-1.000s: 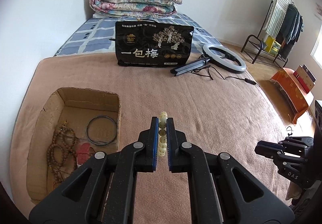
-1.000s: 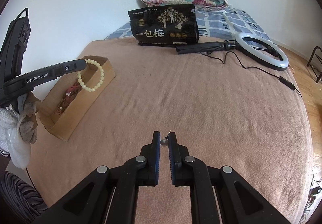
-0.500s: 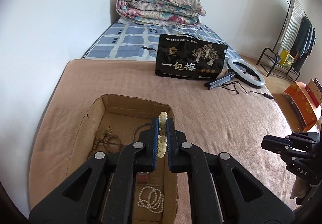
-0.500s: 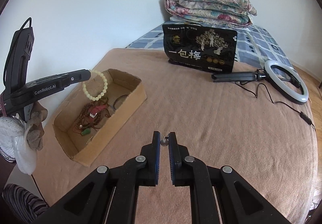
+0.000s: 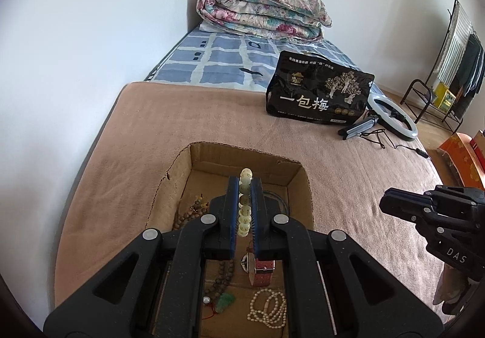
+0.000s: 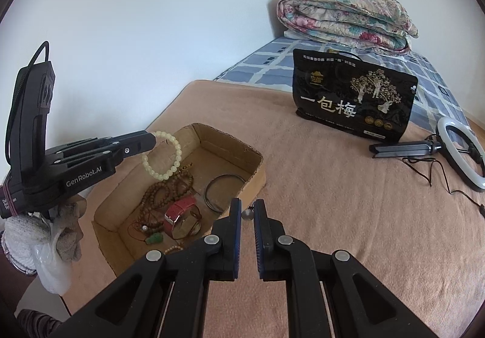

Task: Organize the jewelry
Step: 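Carry the bracelet with the left gripper over the box while the right gripper carries the earring there, then open both grippers to drop the bracelet and earring into the box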

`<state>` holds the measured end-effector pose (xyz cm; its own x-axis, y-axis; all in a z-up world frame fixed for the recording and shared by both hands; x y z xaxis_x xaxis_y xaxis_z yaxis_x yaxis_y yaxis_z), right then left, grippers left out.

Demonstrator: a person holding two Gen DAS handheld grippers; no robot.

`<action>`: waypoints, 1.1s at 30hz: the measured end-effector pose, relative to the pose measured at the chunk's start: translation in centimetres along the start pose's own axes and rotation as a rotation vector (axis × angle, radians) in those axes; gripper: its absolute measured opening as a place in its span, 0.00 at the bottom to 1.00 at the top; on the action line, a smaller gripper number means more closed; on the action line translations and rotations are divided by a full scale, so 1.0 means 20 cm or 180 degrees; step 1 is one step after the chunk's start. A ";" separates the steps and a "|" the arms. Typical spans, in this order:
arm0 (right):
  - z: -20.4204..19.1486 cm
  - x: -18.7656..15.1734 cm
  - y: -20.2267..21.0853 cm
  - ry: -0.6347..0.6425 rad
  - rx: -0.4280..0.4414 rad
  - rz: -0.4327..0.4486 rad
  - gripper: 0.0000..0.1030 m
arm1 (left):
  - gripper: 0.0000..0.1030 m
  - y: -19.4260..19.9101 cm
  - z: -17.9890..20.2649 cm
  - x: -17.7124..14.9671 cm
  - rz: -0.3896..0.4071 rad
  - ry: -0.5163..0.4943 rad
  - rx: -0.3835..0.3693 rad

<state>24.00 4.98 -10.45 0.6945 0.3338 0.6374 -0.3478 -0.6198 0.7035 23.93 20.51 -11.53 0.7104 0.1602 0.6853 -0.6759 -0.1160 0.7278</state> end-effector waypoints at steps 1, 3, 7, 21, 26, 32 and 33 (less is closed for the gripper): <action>-0.01 0.01 -0.02 0.0011 0.0003 -0.0003 0.06 | 0.05 -0.01 -0.01 0.00 0.0000 0.0006 0.0007; -0.04 0.04 -0.06 0.0022 0.0017 -0.0006 0.06 | 0.05 -0.02 -0.03 0.00 -0.0003 0.0015 0.0021; -0.07 0.08 -0.14 0.0033 0.0038 -0.0020 0.06 | 0.05 -0.05 -0.06 0.01 -0.0016 0.0037 0.0042; -0.11 0.15 -0.32 0.0058 0.0074 -0.0088 0.06 | 0.05 -0.11 -0.11 0.01 -0.0054 0.0089 0.0090; -0.11 0.16 -0.33 0.0059 0.0073 -0.0091 0.07 | 0.05 -0.11 -0.11 0.01 -0.0045 0.0066 0.0093; -0.13 0.17 -0.34 0.0093 0.0088 -0.0079 0.25 | 0.05 -0.10 -0.10 0.00 -0.0044 0.0051 0.0100; -0.14 0.17 -0.34 0.0100 0.0081 -0.0075 0.29 | 0.05 -0.10 -0.11 0.00 -0.0040 0.0057 0.0111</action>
<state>27.01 12.29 -12.31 0.6820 0.3706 0.6305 -0.3150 -0.6292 0.7105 24.93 22.82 -13.01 0.7149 0.1794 0.6758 -0.6595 -0.1480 0.7370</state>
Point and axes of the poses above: each gripper's, at about its wrist camera, not at the fingertips, and y roughly against the way its jaws point, z to its right, x to its top, the point moved 7 cm from there along -y, roughly the way its jaws point, and after that the axes turned 10 degrees about x, right-handed, at the moved point
